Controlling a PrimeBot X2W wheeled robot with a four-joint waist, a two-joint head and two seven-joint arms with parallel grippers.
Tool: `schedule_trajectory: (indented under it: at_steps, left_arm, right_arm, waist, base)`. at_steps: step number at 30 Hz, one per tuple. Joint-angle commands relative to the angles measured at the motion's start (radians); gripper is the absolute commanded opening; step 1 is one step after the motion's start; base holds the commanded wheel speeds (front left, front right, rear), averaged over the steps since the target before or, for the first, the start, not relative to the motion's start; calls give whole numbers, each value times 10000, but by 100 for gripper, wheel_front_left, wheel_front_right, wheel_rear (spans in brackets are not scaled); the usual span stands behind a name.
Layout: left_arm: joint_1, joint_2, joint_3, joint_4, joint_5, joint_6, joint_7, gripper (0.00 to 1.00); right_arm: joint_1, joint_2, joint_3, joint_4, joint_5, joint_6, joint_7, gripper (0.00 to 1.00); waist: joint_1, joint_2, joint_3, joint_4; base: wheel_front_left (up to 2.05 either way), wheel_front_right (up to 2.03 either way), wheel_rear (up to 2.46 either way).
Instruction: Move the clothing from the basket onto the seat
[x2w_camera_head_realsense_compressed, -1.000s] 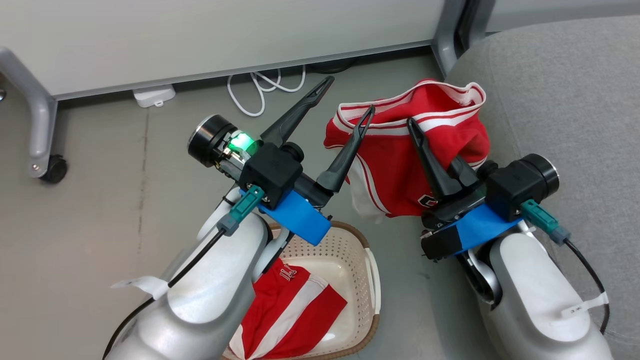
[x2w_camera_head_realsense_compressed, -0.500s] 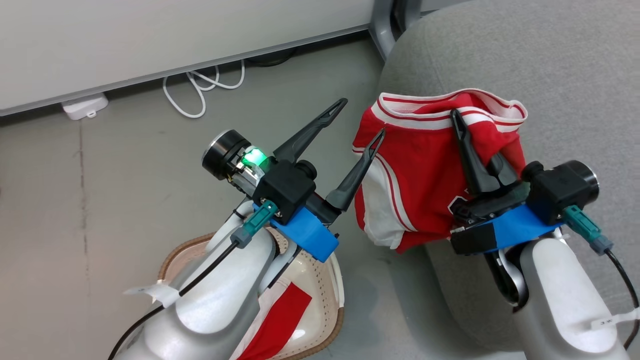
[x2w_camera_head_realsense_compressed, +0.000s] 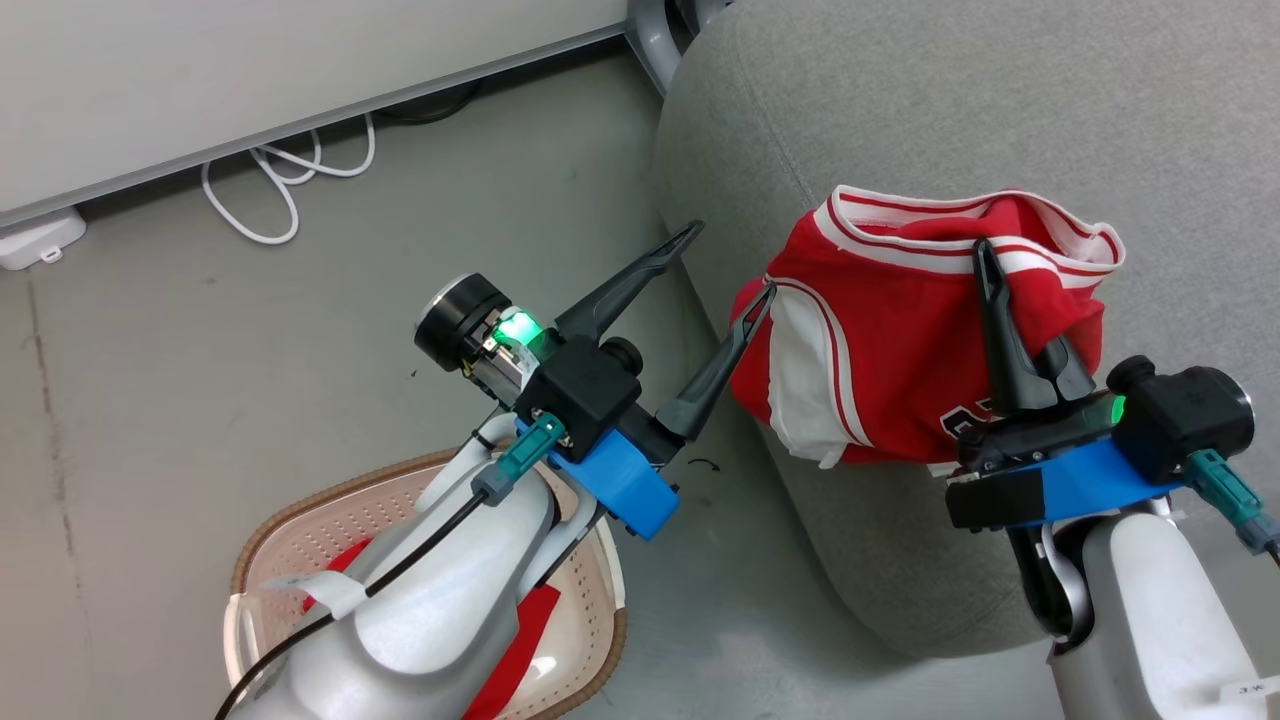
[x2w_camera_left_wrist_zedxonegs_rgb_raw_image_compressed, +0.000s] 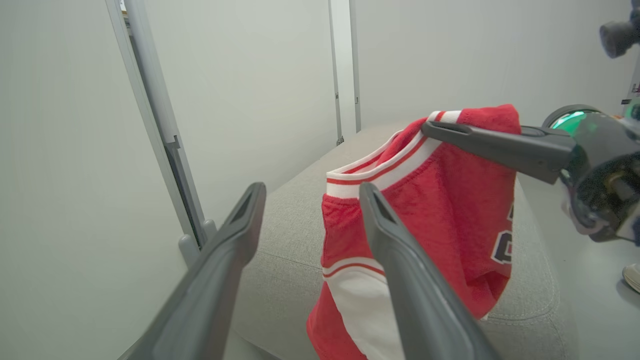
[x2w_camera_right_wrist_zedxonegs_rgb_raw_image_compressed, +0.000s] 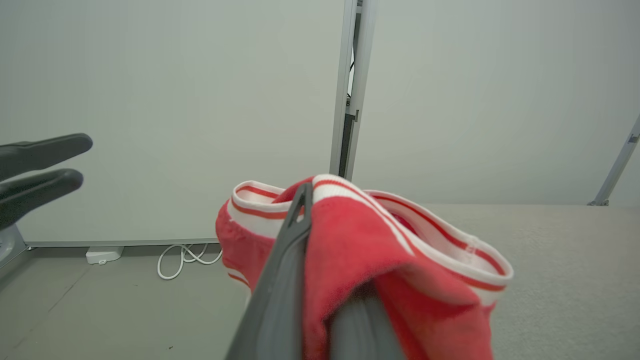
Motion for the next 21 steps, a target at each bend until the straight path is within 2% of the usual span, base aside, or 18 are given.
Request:
schedule_trajectory:
  at_steps: [1, 11, 21]
  left_arm:
    - [-99, 57, -13, 19, -46, 15, -27, 100]
    - [-246, 142, 8, -50, -10, 101, -27, 100]
    - [-884, 546, 90, -363, 150, 156, 136, 100]
  right_arm:
    - [102, 49, -28, -96, -34, 5, -38, 0]
    - [-156, 109, -417, -591, -167, 5, -38, 0]
    - [-2343, -484, -1424, -1390, -288, 5, -37, 0]
  waist:
    - [0, -1, 30, -70]
    - [0, -1, 271, -81]
    - [0, -1, 1677, 191]
  base:
    - [0, 0, 0]
    - [0, 0, 0]
    - [0, 0, 0]
